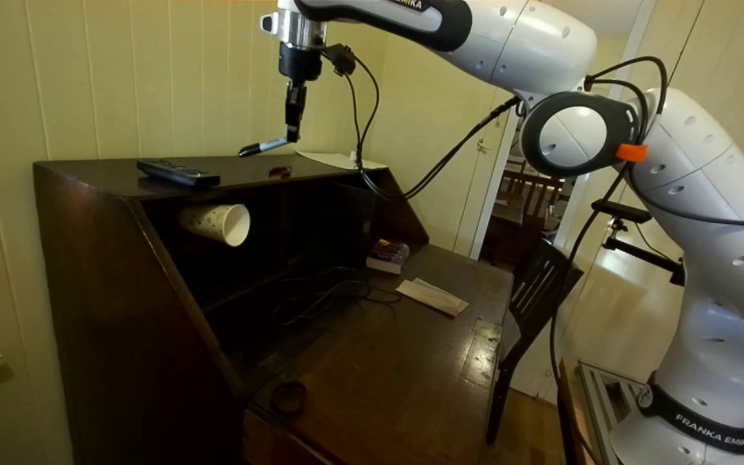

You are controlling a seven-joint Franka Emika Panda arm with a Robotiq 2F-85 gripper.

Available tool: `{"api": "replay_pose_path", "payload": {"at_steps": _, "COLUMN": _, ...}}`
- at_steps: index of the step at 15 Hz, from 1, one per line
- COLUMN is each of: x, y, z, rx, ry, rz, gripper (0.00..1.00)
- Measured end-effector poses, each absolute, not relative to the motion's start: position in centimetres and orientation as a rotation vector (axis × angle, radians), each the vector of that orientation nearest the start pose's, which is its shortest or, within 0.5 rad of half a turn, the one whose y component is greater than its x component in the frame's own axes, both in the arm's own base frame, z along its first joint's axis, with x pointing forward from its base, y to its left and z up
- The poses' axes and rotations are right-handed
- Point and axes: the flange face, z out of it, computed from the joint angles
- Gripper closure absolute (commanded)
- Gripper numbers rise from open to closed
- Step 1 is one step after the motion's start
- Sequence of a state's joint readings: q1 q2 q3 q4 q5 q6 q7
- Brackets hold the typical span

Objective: Move the black marker to the left

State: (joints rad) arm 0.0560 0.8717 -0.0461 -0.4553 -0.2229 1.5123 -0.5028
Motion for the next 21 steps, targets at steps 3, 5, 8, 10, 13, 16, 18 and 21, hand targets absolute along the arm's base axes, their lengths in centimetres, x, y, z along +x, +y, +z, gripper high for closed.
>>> {"api": "replay_pose_path", "payload": {"at_steps": 3, "x": 76.2, "y": 1.5, "z": 54.9, "rx": -3.290, "ry": -0.885, "rz": -0.266, "gripper": 0.94}}
{"api": "replay_pose_path", "payload": {"at_steps": 5, "x": 76.8, "y": 2.6, "z": 54.1, "rx": -3.276, "ry": -0.917, "rz": -0.303, "gripper": 0.94}}
{"api": "replay_pose_path", "payload": {"at_steps": 8, "x": 78.1, "y": 5.4, "z": 52.6, "rx": -3.253, "ry": -0.980, "rz": -0.416, "gripper": 0.94}}
{"api": "replay_pose_path", "payload": {"at_steps": 10, "x": 78.8, "y": 7.5, "z": 51.1, "rx": -3.237, "ry": -0.998, "rz": -0.465, "gripper": 0.94}}
{"api": "replay_pose_path", "payload": {"at_steps": 13, "x": 79.5, "y": 10.0, "z": 48.5, "rx": -3.227, "ry": -0.954, "rz": -0.493, "gripper": 0.52}}
{"api": "replay_pose_path", "payload": {"at_steps": 16, "x": 80.0, "y": 10.7, "z": 46.8, "rx": -3.239, "ry": -0.858, "rz": -0.509, "gripper": 0.38}}
{"api": "replay_pose_path", "payload": {"at_steps": 18, "x": 80.1, "y": 10.2, "z": 46.7, "rx": -3.256, "ry": -0.775, "rz": -0.523, "gripper": 0.24}}
{"api": "replay_pose_path", "payload": {"at_steps": 21, "x": 80.3, "y": 7.8, "z": 47.6, "rx": -3.277, "ry": -0.602, "rz": -0.570, "gripper": 0.04}}
